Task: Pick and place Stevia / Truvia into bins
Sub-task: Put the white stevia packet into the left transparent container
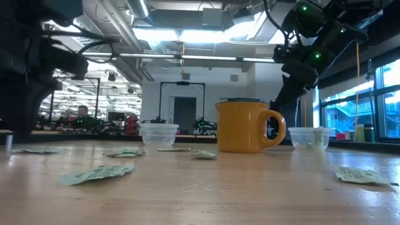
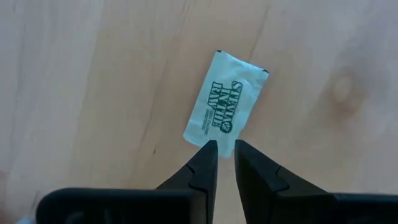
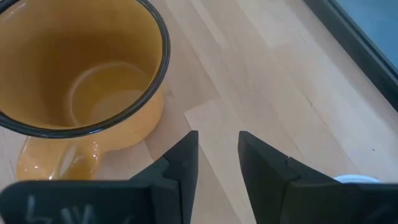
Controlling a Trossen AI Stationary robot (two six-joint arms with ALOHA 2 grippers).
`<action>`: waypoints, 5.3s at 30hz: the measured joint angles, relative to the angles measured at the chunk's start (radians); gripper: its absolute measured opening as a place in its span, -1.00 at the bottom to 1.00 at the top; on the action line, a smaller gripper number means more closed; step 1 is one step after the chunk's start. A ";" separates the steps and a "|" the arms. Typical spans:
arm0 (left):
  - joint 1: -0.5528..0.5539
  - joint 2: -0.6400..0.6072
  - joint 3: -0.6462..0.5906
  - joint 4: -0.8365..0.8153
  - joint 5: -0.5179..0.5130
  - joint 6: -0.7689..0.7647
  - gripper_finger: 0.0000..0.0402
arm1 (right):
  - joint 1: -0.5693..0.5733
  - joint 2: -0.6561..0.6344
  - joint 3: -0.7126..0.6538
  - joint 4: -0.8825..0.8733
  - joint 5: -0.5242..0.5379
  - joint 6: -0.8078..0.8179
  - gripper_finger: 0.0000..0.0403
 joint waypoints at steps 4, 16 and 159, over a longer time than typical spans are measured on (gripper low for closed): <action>0.007 0.000 -0.038 0.047 0.000 0.014 -0.70 | 0.000 0.000 0.000 0.000 0.000 0.000 -0.42; 0.050 -0.003 -0.120 0.144 0.076 0.062 -0.70 | 0.000 0.000 0.000 0.000 0.000 -0.001 -0.42; 0.538 0.406 0.454 0.251 0.163 0.890 -0.99 | -0.012 0.000 0.001 0.047 -0.001 -0.075 -0.42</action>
